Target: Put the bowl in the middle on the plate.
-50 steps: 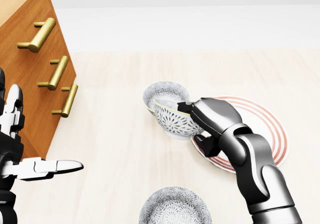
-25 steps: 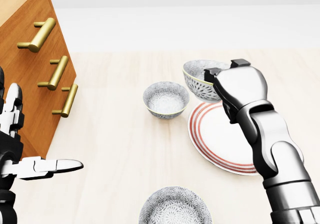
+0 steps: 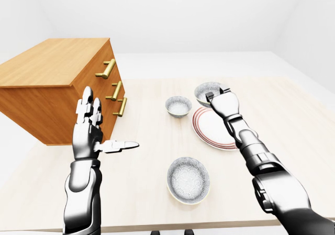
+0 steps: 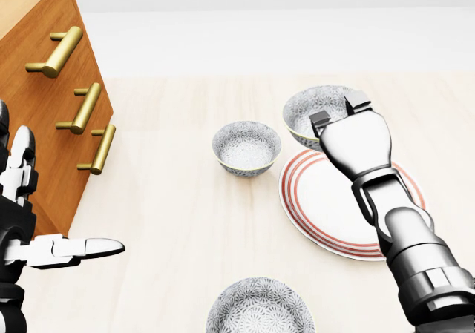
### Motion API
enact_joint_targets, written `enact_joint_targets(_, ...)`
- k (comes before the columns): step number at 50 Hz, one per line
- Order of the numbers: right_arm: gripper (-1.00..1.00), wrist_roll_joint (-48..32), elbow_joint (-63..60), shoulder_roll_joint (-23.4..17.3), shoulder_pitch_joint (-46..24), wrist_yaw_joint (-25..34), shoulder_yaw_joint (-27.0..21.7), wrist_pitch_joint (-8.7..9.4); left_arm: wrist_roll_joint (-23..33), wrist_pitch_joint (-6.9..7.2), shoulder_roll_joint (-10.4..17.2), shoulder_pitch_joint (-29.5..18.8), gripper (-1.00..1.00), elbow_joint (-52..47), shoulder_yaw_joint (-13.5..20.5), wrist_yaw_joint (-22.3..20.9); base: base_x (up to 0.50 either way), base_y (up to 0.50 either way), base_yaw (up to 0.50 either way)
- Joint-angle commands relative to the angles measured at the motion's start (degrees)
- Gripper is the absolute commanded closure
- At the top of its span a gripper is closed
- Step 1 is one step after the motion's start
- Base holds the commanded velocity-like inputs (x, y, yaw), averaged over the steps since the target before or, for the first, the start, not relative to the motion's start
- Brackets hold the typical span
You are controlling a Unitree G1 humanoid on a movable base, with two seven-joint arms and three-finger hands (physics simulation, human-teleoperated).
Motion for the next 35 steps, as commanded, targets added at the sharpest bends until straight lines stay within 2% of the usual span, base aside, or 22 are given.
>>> enact_joint_targets(1,1.00,-0.61,14.12,0.84,-3.01,-1.12,1.23,0.00,0.07,0.00,-0.08,0.17,-1.00,0.06,-0.05,-0.05,0.00,0.00,0.00)
enact_joint_targets(7,1.00,4.58,17.01,1.09,-2.68,-1.12,0.05,0.00,0.03,0.00,-0.02,0.13,-1.00,0.17,0.04,-0.10,0.00,0.00,0.00)
enact_joint_targets(17,1.00,11.81,18.45,-1.23,-3.00,-1.12,-1.57,0.00,-0.14,0.00,0.11,-0.23,-1.00,-0.10,0.13,0.04,0.00,0.00,0.00)
enact_joint_targets(35,1.00,19.33,18.59,-3.70,-3.43,-1.12,-2.85,0.00,-0.10,0.00,0.08,-0.16,-1.00,0.05,0.06,0.04,0.00,0.00,0.00)
